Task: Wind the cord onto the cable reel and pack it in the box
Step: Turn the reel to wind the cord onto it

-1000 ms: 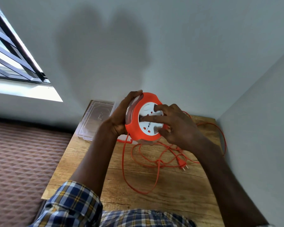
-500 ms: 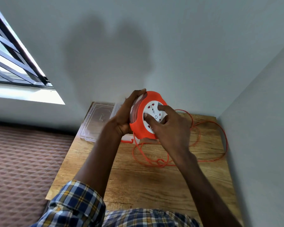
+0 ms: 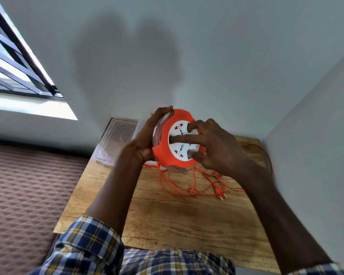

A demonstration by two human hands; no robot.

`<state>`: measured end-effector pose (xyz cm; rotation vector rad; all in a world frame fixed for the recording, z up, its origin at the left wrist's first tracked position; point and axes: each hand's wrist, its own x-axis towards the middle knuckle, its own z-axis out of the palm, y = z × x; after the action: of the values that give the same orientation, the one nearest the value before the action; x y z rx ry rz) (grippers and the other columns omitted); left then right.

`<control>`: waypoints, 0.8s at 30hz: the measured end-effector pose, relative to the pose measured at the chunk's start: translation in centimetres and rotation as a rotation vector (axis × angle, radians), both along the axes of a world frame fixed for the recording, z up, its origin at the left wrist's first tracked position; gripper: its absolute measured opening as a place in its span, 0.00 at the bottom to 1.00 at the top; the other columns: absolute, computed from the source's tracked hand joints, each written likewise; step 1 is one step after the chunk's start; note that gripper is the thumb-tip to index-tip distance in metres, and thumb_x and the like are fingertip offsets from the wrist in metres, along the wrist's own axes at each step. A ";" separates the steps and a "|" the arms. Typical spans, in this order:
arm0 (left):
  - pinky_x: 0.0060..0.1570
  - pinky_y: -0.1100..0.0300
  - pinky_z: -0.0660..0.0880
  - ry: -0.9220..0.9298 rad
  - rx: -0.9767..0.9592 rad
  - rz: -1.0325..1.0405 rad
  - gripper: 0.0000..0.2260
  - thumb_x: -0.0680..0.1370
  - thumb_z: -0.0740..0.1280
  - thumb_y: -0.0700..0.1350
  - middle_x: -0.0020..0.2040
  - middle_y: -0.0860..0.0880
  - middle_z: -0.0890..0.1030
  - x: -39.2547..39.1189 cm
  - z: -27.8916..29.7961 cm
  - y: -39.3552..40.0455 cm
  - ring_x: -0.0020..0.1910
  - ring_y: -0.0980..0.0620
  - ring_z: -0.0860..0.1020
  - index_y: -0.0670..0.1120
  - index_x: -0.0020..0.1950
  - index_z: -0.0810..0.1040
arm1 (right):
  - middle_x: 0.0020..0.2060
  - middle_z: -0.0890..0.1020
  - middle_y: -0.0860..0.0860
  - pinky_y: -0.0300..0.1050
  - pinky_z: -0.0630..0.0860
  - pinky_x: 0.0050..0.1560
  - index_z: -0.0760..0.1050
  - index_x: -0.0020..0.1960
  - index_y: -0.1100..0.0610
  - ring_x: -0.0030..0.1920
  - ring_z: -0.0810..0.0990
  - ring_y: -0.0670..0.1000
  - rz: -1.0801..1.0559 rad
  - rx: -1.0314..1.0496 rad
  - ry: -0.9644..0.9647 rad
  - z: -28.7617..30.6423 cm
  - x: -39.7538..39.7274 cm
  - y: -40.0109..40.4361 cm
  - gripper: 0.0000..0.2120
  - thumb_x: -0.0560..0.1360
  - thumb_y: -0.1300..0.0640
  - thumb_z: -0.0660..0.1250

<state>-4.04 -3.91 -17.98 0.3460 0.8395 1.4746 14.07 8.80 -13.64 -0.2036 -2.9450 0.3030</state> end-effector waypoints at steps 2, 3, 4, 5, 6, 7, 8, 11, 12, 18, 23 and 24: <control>0.57 0.47 0.81 -0.009 -0.014 -0.008 0.23 0.83 0.64 0.63 0.54 0.43 0.85 0.0 0.0 0.1 0.53 0.43 0.84 0.46 0.60 0.84 | 0.62 0.76 0.46 0.43 0.72 0.42 0.71 0.70 0.31 0.58 0.72 0.50 -0.010 0.042 0.041 -0.3 -0.1 -0.2 0.29 0.74 0.51 0.74; 0.57 0.47 0.81 -0.012 -0.018 -0.010 0.23 0.83 0.64 0.64 0.54 0.43 0.85 -0.1 0.0 0.1 0.53 0.43 0.84 0.46 0.60 0.84 | 0.60 0.77 0.46 0.42 0.71 0.41 0.72 0.70 0.31 0.56 0.73 0.50 -0.018 0.050 0.078 -0.6 -0.2 -0.4 0.29 0.73 0.51 0.75; 0.57 0.47 0.81 -0.013 -0.018 -0.012 0.23 0.82 0.65 0.64 0.54 0.43 0.86 -0.2 0.0 0.0 0.53 0.43 0.84 0.46 0.60 0.85 | 0.58 0.79 0.46 0.42 0.70 0.41 0.73 0.69 0.32 0.54 0.74 0.50 -0.034 0.045 0.121 -0.9 -0.1 -0.5 0.29 0.72 0.51 0.76; 0.57 0.47 0.81 -0.012 -0.017 -0.014 0.22 0.82 0.66 0.63 0.54 0.43 0.86 -0.3 0.0 0.0 0.53 0.43 0.85 0.46 0.60 0.85 | 0.56 0.80 0.45 0.42 0.69 0.42 0.74 0.68 0.33 0.53 0.75 0.50 -0.057 0.027 0.163 -1.2 -0.1 -0.7 0.28 0.71 0.50 0.76; 0.56 0.47 0.81 -0.006 -0.013 -0.012 0.22 0.81 0.67 0.63 0.53 0.43 0.86 -0.3 0.1 0.0 0.53 0.44 0.85 0.46 0.60 0.85 | 0.54 0.81 0.45 0.41 0.68 0.42 0.75 0.68 0.33 0.52 0.76 0.50 -0.093 -0.008 0.200 -1.5 -0.1 -1.0 0.28 0.71 0.47 0.76; 0.56 0.48 0.81 0.003 -0.006 -0.007 0.21 0.82 0.68 0.62 0.52 0.44 0.87 -0.4 0.3 0.0 0.52 0.44 0.85 0.46 0.58 0.86 | 0.52 0.82 0.43 0.40 0.69 0.42 0.75 0.68 0.34 0.51 0.78 0.48 -0.148 -0.063 0.234 -1.8 -0.1 -1.5 0.27 0.70 0.42 0.76; 0.56 0.49 0.81 0.013 0.003 0.001 0.20 0.82 0.68 0.62 0.51 0.44 0.87 -0.4 0.4 0.1 0.52 0.44 0.85 0.46 0.57 0.86 | 0.49 0.84 0.41 0.38 0.71 0.41 0.76 0.68 0.35 0.48 0.80 0.45 -0.227 -0.142 0.278 -2.1 -0.2 -2.2 0.28 0.69 0.38 0.74; 0.57 0.48 0.81 0.030 0.001 0.016 0.20 0.81 0.70 0.61 0.52 0.43 0.88 -0.7 0.8 0.4 0.53 0.43 0.86 0.45 0.58 0.86 | 0.37 0.83 0.36 0.39 0.80 0.39 0.78 0.65 0.37 0.39 0.82 0.37 -0.535 -0.472 0.447 -2.8 -1.3 -4.7 0.32 0.65 0.27 0.71; 0.57 0.47 0.82 0.036 -0.001 0.008 0.21 0.81 0.70 0.61 0.52 0.42 0.88 -0.8 0.9 0.4 0.53 0.43 0.86 0.44 0.58 0.86 | 0.38 0.83 0.35 0.42 0.82 0.39 0.80 0.64 0.38 0.39 0.82 0.36 -0.603 -0.587 0.490 -3.1 -1.8 -5.2 0.32 0.63 0.26 0.72; 0.59 0.47 0.80 0.020 -0.016 0.017 0.22 0.81 0.69 0.62 0.55 0.43 0.87 -1.1 0.3 0.2 0.55 0.43 0.85 0.45 0.60 0.86 | 0.51 0.85 0.41 0.43 0.82 0.44 0.76 0.68 0.41 0.46 0.80 0.39 -0.471 -0.295 0.445 -2.8 -1.1 -4.4 0.25 0.74 0.33 0.68; 0.59 0.46 0.80 0.008 0.016 0.005 0.22 0.83 0.66 0.63 0.56 0.43 0.87 -1.3 0.1 0.5 0.55 0.43 0.85 0.46 0.62 0.86 | 0.71 0.72 0.46 0.47 0.82 0.46 0.77 0.66 0.36 0.65 0.72 0.51 0.001 -0.068 0.219 -1.6 0.3 -0.4 0.26 0.75 0.60 0.74; 0.59 0.46 0.80 0.010 0.013 0.006 0.23 0.83 0.66 0.63 0.56 0.43 0.87 -1.3 0.0 0.6 0.55 0.43 0.85 0.46 0.62 0.85 | 0.71 0.71 0.46 0.49 0.82 0.46 0.76 0.67 0.35 0.64 0.72 0.52 0.016 -0.023 0.176 -1.2 0.2 0.1 0.27 0.75 0.59 0.75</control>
<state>-5.35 -3.32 -17.93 0.3616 0.8402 1.4852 14.26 8.85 -14.87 -0.1482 -2.7721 0.3385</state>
